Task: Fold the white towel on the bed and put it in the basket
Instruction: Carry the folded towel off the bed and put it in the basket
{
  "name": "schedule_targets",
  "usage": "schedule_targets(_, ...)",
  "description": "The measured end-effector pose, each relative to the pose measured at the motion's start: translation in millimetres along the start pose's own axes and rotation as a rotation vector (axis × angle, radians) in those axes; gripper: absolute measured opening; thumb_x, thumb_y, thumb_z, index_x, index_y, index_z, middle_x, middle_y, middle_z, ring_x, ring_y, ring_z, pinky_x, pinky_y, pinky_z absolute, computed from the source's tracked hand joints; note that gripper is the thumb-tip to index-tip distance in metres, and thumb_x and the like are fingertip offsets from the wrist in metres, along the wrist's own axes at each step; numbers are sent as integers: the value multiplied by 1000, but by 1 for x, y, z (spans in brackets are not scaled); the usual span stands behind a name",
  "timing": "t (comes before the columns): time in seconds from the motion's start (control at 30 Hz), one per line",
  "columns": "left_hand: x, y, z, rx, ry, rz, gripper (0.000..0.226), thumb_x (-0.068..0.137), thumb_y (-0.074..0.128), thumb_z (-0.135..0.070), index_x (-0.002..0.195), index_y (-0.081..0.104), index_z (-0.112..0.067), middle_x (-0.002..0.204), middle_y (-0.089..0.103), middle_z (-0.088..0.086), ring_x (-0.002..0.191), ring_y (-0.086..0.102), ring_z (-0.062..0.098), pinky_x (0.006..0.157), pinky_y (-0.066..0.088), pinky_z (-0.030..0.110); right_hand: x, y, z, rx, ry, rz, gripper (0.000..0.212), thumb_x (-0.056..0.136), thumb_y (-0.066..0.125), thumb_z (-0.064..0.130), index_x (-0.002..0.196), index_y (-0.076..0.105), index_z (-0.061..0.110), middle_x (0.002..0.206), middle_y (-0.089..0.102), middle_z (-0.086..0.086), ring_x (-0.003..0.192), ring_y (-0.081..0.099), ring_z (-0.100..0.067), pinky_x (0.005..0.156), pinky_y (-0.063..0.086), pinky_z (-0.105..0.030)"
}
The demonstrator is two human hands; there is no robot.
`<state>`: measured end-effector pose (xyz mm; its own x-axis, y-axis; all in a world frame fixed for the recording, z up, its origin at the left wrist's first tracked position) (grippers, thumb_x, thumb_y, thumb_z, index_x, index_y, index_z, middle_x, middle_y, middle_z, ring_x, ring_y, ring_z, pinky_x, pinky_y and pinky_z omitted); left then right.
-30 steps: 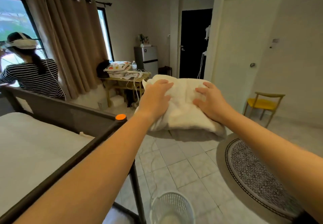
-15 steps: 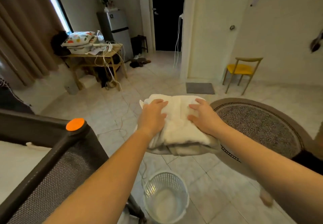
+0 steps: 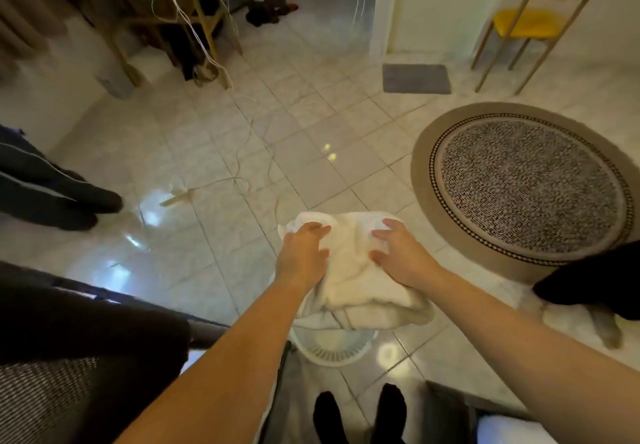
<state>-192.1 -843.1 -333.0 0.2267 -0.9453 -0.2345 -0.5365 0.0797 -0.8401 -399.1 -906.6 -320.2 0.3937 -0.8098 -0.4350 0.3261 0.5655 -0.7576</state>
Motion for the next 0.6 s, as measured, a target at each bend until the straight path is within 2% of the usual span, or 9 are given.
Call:
schedule_targets(0.37, -3, 157, 94, -32, -249, 249, 50, 105, 57, -26, 154, 48, -29, 158, 48, -5, 141, 46, 24, 117, 38, 38, 65, 161, -86, 6, 92, 313, 58, 104, 63, 30, 157, 47, 14, 175, 13, -2, 147, 45, -28, 118, 38, -35)
schedule_targets(0.6, 8, 256, 154, -57, -340, 349, 51, 100, 61, -28, 151, 52, -31, 157, 49, -3, 142, 46, 25, 120, 37, 38, 109, 247, -134, -47, 106, 457, 56, 106, 58, 26, 158, 44, 11, 174, 12, -8, 148, 42, -28, 119, 32, -29)
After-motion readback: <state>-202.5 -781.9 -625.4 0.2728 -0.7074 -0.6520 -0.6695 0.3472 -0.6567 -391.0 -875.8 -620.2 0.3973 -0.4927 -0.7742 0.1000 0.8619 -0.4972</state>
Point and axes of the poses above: each hand's wrist, its own x-axis towards the middle knuckle, its own y-axis out of the palm, z = x × y, the point moved 3 cm from there along x, towards the middle knuckle
